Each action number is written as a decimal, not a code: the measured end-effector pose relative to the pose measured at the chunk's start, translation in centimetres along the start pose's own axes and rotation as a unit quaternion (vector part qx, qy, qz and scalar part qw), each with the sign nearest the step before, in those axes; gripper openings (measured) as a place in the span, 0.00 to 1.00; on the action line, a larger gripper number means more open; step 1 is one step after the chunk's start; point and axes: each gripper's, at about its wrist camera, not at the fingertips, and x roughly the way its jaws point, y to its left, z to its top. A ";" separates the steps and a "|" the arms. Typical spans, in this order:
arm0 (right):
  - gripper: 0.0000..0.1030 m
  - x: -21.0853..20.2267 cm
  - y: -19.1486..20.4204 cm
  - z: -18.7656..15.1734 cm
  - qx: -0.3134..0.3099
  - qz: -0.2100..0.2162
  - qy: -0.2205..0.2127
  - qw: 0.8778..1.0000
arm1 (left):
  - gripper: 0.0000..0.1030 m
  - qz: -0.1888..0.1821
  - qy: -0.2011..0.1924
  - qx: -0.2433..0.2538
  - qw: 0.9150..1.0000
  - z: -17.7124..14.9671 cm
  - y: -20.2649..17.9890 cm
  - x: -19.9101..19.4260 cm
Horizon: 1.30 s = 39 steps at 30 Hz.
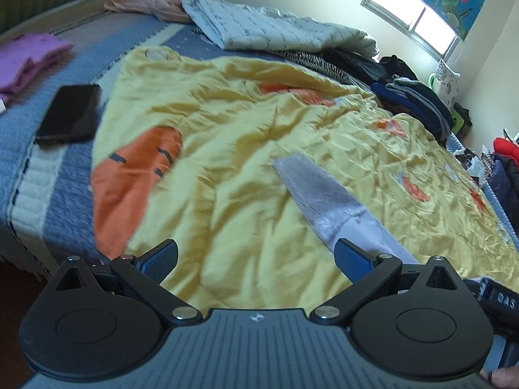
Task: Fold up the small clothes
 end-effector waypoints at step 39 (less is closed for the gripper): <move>0.75 4.8 17.8 -10.2 -0.385 0.148 0.035 0.910 | 1.00 0.083 -0.062 -0.092 0.990 1.3 10.4 -3.8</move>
